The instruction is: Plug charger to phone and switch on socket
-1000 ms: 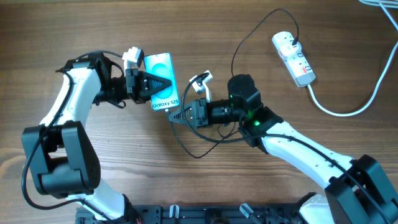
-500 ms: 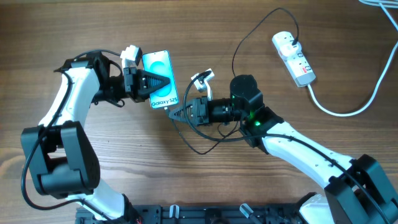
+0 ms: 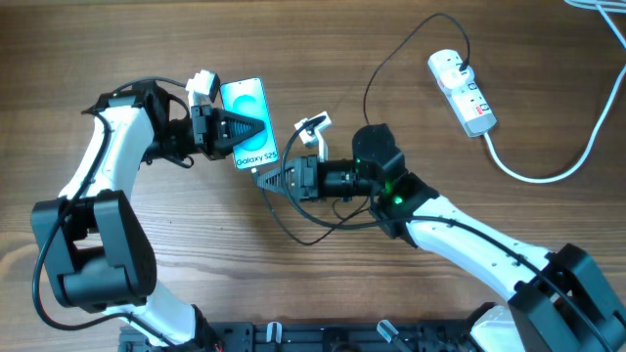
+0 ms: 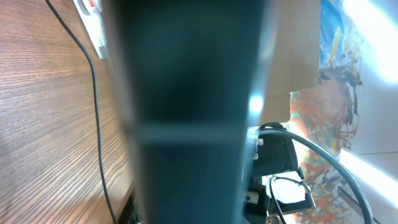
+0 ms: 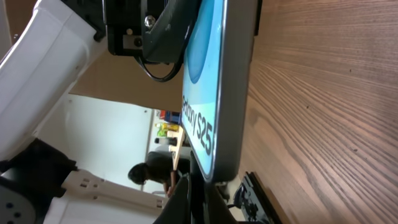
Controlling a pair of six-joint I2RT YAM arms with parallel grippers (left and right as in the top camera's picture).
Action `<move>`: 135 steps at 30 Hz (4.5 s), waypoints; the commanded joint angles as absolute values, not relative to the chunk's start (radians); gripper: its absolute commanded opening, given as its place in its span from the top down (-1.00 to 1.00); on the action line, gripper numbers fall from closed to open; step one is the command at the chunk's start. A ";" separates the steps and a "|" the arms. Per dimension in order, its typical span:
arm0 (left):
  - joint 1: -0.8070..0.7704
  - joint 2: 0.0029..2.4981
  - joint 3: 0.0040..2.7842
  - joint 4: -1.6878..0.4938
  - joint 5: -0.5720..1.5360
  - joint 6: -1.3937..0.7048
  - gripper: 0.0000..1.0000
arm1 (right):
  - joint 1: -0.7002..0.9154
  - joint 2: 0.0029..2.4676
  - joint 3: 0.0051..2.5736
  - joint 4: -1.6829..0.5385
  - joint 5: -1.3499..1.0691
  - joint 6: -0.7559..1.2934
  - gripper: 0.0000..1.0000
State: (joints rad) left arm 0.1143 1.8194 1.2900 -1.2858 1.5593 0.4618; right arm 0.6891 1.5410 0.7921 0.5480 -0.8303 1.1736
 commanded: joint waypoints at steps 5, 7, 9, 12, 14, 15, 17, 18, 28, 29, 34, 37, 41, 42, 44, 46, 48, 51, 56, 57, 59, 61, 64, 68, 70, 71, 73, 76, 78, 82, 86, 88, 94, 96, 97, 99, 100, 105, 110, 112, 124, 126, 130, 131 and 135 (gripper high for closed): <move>0.110 1.804 1.299 -1.298 1.577 0.466 0.92 | 0.681 1.554 0.800 0.568 -0.617 1.167 0.91; 0.131 1.804 1.299 -1.299 1.577 0.466 0.92 | 0.674 1.554 0.800 0.568 -0.621 1.182 0.91; 0.149 1.804 1.299 -1.306 1.577 0.466 0.92 | 0.661 1.554 0.800 0.574 -0.625 1.182 0.92; 0.149 1.804 1.299 -1.307 1.577 0.466 0.92 | 0.658 1.554 0.800 0.589 -0.628 1.182 0.91; 0.147 1.804 1.299 -1.310 1.577 0.466 0.92 | 0.658 1.554 0.800 0.592 -0.628 1.192 0.91; 0.147 1.804 1.299 -1.310 1.577 0.467 0.92 | 0.658 1.554 0.800 0.600 -0.630 1.205 0.91; 0.147 1.804 1.299 -1.306 1.577 0.467 0.92 | 0.658 1.554 0.800 0.633 -0.669 1.209 0.91; 0.149 1.804 1.299 -1.297 1.577 0.466 0.92 | 0.658 1.554 0.800 0.639 -0.699 1.214 0.92; 0.173 1.804 1.299 -1.286 1.577 0.466 0.92 | 0.658 1.554 0.800 0.575 -0.893 1.111 0.91; 0.173 1.804 1.299 -1.285 1.577 0.466 0.92 | 0.662 1.554 0.800 0.574 -0.901 1.099 0.91; 0.175 1.804 1.299 -1.261 1.576 0.467 0.92 | 0.675 1.554 0.800 0.536 -0.913 1.031 0.91; 0.196 1.805 1.299 -1.237 1.576 0.466 0.92 | 0.647 1.554 0.800 0.312 -0.907 0.911 0.91; 0.218 1.805 1.299 -1.238 1.529 0.464 0.92 | 0.508 1.554 0.800 -0.038 -0.903 0.651 0.91; 0.218 1.805 1.299 -1.238 1.519 0.463 0.92 | 0.471 1.554 0.800 -0.096 -0.884 0.619 0.91; 0.218 1.805 1.296 -1.238 1.513 0.463 0.92 | 0.402 1.554 0.801 -0.216 -0.792 0.548 0.92; 0.218 1.805 1.296 -1.237 1.513 0.463 0.92 | 0.361 1.554 0.817 -0.368 -0.591 0.490 0.91; 0.218 1.805 1.296 -1.229 1.497 0.463 0.92 | 0.361 1.554 0.846 -0.525 -0.346 0.446 0.91; 0.215 1.805 1.296 -1.222 1.454 0.463 0.92 | 0.379 1.554 0.853 -0.598 -0.207 0.440 0.91; 0.197 1.805 1.296 -1.219 1.438 0.463 0.92 | 0.446 1.554 0.852 -0.614 0.030 0.448 0.91; 0.189 1.805 1.296 -1.218 1.438 0.463 0.92 | 0.466 1.554 0.852 -0.616 0.065 0.448 0.90; 0.173 1.805 1.296 -1.218 1.438 0.463 0.92 | 0.505 1.554 0.848 -0.620 0.091 0.448 0.91; 0.158 1.805 1.296 -1.213 1.438 0.463 0.92 | 0.540 1.554 0.838 -0.614 0.091 0.449 0.91; 0.138 1.805 1.296 -1.196 1.438 0.463 0.92 | 0.569 1.554 0.818 -0.627 0.097 0.474 0.67; 0.138 1.805 1.296 -1.196 1.438 0.463 0.92 | 0.569 1.554 0.797 -0.637 0.097 0.473 0.48; 0.138 1.805 1.296 -1.196 1.438 0.463 0.92 | 0.569 1.554 0.796 -0.641 0.094 0.471 0.46; 0.138 1.805 1.296 -1.196 1.438 0.463 0.92 | 0.569 1.554 0.796 -0.641 0.090 0.470 0.45; 0.138 1.805 1.296 -1.196 1.438 0.463 0.92 | 0.569 1.554 0.796 -0.641 0.090 0.470 0.38; 0.138 1.805 1.296 -1.196 1.438 0.463 0.92 | 0.570 1.557 0.796 -0.651 0.089 0.471 0.25; 0.138 1.805 1.296 -1.196 1.438 0.463 0.92 | 0.570 1.565 0.788 -0.652 0.089 0.471 0.18; 0.138 1.805 1.296 -1.196 1.438 0.463 0.92 | 0.571 1.614 0.776 -0.627 0.062 0.453 0.27; 0.138 1.805 1.296 -1.196 1.438 0.463 0.92 | 0.577 1.662 0.776 -0.570 -0.018 0.369 0.43; 0.138 1.805 1.296 -1.196 1.438 0.463 0.92 | 0.577 1.689 0.776 -0.570 0.014 0.363 0.43; 0.138 1.805 1.296 -1.196 1.438 0.463 0.92 | 0.577 1.711 0.776 -0.585 0.022 0.336 0.55; 0.138 1.805 1.296 -1.196 1.438 0.463 0.92 | 0.577 1.711 0.776 -0.607 0.022 0.325 0.59; 0.138 1.805 1.296 -1.196 1.438 0.463 0.92 | 0.577 1.711 0.776 -0.612 0.020 0.314 0.63; 0.138 1.805 1.296 -1.196 1.438 0.463 0.92 | 0.577 1.711 0.776 -0.621 0.019 0.305 0.64; 0.138 1.805 1.296 -1.196 1.438 0.463 0.92 | 0.577 1.711 0.776 -0.624 0.018 0.297 0.63; 0.138 1.805 1.296 -1.196 1.438 0.463 0.92 | 0.577 1.711 0.776 -0.648 0.018 0.288 0.62; 0.138 1.805 1.296 -1.196 1.438 0.463 0.92 | 0.577 1.711 0.776 -0.660 0.019 0.284 0.71; 0.138 1.805 1.296 -1.196 1.438 0.463 0.92 | 0.577 1.711 0.776 -0.649 0.002 0.257 0.91; 0.190 1.804 1.298 -1.190 1.577 0.458 0.92 | 0.535 1.501 0.843 -0.453 -0.888 0.137 0.91; 0.187 1.805 1.298 -1.201 1.577 0.458 0.91 | 0.535 1.474 0.843 -0.363 -0.995 0.197 0.91; 0.181 1.804 1.298 -1.246 1.577 0.459 0.92 | 0.546 1.469 0.843 -0.199 -1.094 0.298 0.91; 0.180 1.805 1.298 -1.252 1.577 0.459 0.91 | 0.554 1.469 0.843 -0.173 -1.093 0.322 0.91; 0.180 1.805 1.298 -1.273 1.577 0.459 0.92 | 0.599 1.469 0.843 -0.019 -1.087 0.455 0.92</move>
